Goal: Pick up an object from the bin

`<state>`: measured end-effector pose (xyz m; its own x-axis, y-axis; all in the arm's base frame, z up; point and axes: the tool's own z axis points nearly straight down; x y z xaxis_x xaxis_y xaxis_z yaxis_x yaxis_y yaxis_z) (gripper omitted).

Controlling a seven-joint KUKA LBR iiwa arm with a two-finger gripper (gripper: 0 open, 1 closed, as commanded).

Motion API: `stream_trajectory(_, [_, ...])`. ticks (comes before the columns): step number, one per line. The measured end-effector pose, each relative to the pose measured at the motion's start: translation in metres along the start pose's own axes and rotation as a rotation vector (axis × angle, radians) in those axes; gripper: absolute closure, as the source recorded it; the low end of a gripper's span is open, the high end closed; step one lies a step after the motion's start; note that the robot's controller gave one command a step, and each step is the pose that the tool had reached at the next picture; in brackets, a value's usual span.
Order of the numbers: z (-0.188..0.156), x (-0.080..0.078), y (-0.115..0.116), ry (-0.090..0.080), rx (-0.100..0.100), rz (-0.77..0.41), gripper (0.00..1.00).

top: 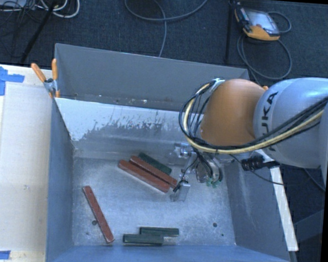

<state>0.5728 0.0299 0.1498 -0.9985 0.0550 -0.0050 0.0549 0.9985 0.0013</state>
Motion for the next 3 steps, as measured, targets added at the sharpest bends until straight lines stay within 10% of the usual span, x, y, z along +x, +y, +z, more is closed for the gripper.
stream_trajectory(1, [-0.002,-0.007,0.045,0.008,0.001,0.012,0.00])
stream_trajectory(3, [0.080,-0.019,0.035,0.003,0.001,0.236,0.00])
